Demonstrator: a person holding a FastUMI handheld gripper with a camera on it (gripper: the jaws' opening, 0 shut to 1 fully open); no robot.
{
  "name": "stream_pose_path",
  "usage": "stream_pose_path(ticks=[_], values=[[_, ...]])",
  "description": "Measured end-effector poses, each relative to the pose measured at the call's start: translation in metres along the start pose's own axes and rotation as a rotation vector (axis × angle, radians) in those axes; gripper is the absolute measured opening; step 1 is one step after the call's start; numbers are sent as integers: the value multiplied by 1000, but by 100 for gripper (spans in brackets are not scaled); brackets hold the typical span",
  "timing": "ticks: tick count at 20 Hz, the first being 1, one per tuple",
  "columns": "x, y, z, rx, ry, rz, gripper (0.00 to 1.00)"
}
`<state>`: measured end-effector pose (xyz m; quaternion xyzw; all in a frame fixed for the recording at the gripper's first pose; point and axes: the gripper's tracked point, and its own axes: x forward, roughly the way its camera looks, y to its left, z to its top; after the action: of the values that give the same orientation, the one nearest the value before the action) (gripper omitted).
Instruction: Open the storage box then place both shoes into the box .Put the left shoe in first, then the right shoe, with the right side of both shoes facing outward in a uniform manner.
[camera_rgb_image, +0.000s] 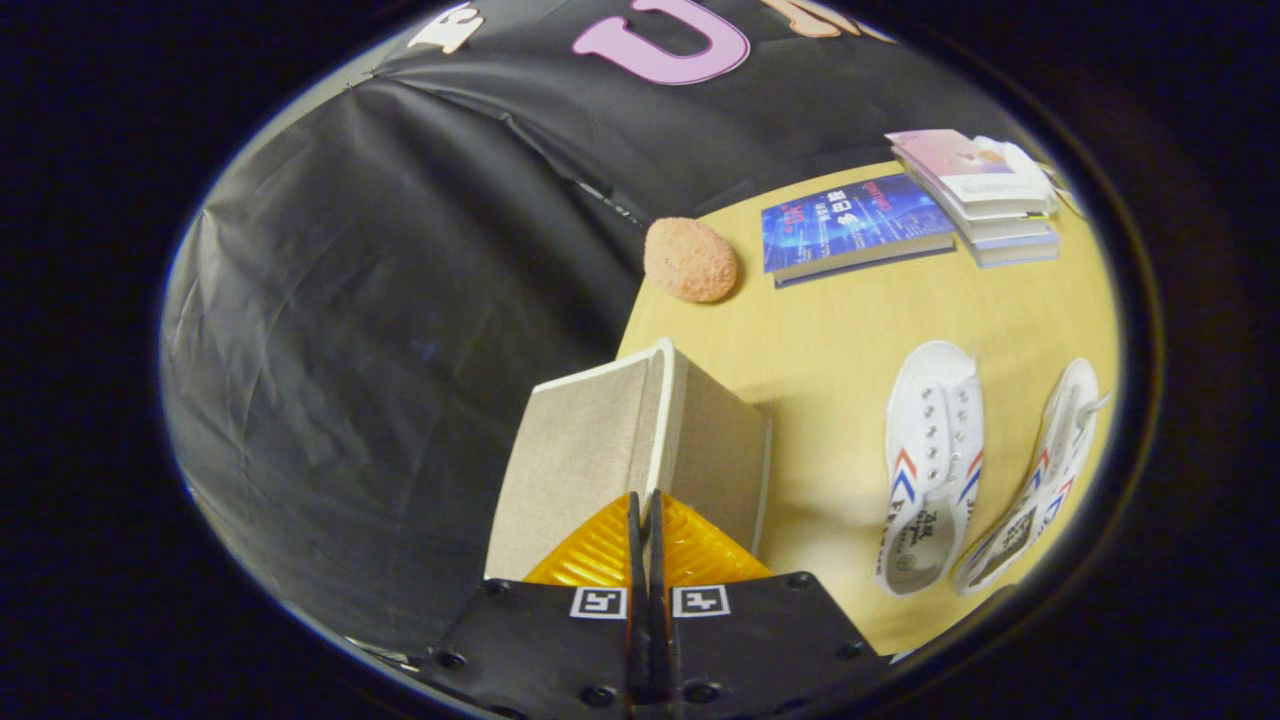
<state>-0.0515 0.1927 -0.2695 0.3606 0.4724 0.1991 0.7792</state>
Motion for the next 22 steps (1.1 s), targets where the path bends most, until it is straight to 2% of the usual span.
stream_pose_path(ticks=[4,7,14,15,17,18,21,22], values=[[0,31,-4,-57,22,49,3],[9,28,-14,-82,60,12,3],[10,18,-16,46,94,-10,4],[12,13,-16,54,95,-36,4],[10,-2,-22,39,108,-79,9],[11,-1,-25,49,115,-65,12],[16,-4,-35,38,127,-68,7],[-21,0,-14,48,111,-73,5]])
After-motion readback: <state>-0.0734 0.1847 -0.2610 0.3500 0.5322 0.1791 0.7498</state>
